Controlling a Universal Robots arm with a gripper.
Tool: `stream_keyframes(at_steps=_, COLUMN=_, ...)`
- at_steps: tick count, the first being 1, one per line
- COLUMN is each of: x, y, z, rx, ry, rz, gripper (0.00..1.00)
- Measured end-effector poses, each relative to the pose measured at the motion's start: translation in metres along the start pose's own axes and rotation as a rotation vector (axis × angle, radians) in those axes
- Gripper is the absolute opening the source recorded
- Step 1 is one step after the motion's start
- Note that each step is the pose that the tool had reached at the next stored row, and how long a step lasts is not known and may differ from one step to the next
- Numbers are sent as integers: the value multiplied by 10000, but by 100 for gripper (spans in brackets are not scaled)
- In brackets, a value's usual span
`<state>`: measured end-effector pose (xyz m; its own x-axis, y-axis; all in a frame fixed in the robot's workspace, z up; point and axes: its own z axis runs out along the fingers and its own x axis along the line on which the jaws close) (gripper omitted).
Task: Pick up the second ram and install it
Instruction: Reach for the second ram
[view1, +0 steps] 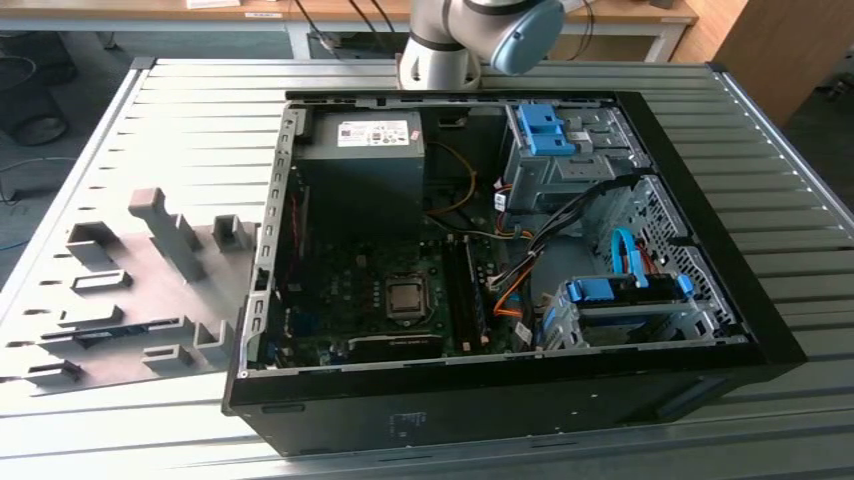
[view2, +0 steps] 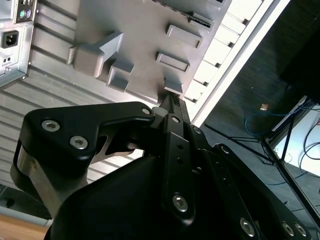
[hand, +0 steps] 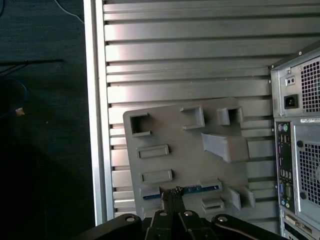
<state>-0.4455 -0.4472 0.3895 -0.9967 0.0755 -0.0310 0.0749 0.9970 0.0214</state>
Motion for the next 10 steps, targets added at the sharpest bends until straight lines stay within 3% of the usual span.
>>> stream_keyframes(at_steps=10, x=31, y=-129, z=2, rx=55, ry=-5, rz=-2, gripper=10)
